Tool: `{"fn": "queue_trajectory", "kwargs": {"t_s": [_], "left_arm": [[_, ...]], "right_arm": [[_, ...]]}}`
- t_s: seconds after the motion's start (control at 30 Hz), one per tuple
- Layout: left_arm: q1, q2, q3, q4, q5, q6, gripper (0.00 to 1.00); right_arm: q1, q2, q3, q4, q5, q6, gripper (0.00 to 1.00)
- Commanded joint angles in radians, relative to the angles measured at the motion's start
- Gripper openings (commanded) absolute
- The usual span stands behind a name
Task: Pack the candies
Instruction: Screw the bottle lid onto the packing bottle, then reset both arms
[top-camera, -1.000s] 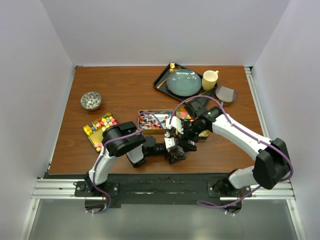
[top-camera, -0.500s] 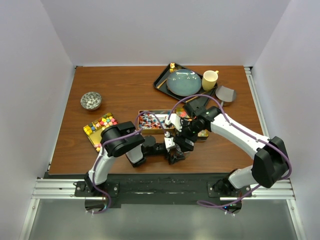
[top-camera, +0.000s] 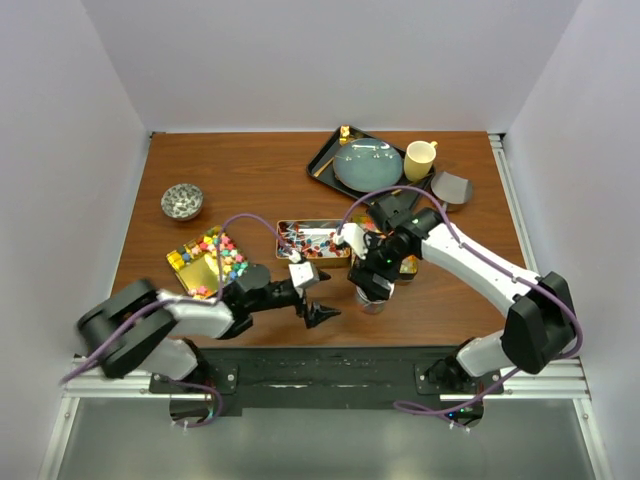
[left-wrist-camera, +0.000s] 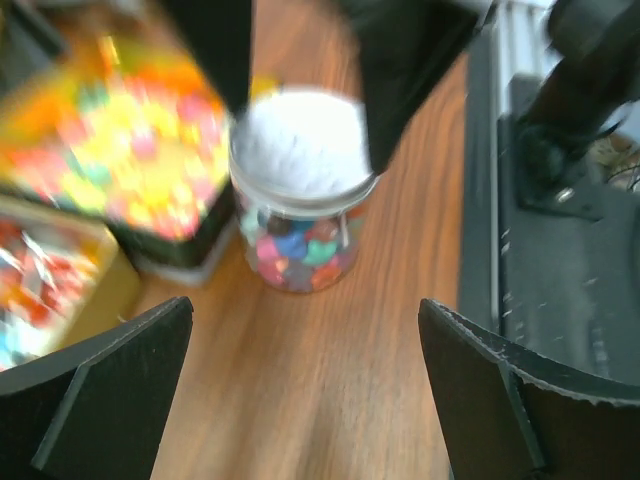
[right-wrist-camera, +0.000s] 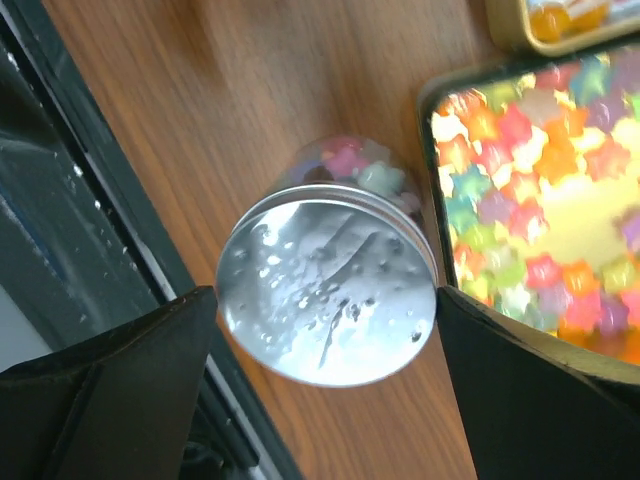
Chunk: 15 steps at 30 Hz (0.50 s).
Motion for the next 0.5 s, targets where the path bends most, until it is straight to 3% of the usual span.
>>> {"fn": "queue_trajectory", "kwargs": {"t_s": [0.0,0.2,0.37,0.47], "left_arm": [[0.006,-0.286,0.059,-0.373,-0.003,0.128,1.0],[0.11,-0.448,0.152,-0.619,-0.267,0.21,1.0],[0.329,-0.479,0.276,-0.745,-0.396,0.139,1.0],[0.426,-0.465,0.366,-0.802,-0.428,0.121,1.0]], "right_arm": [[-0.096,-0.081,0.177,-0.044,0.026,0.091,0.99],[-0.251,-0.09,0.277,0.032,0.276,0.366,0.99],[-0.574,-0.118,0.282,0.033,0.301,0.489,0.99],[-0.584,-0.137,0.247,0.043,0.564,0.518,0.99]]}}
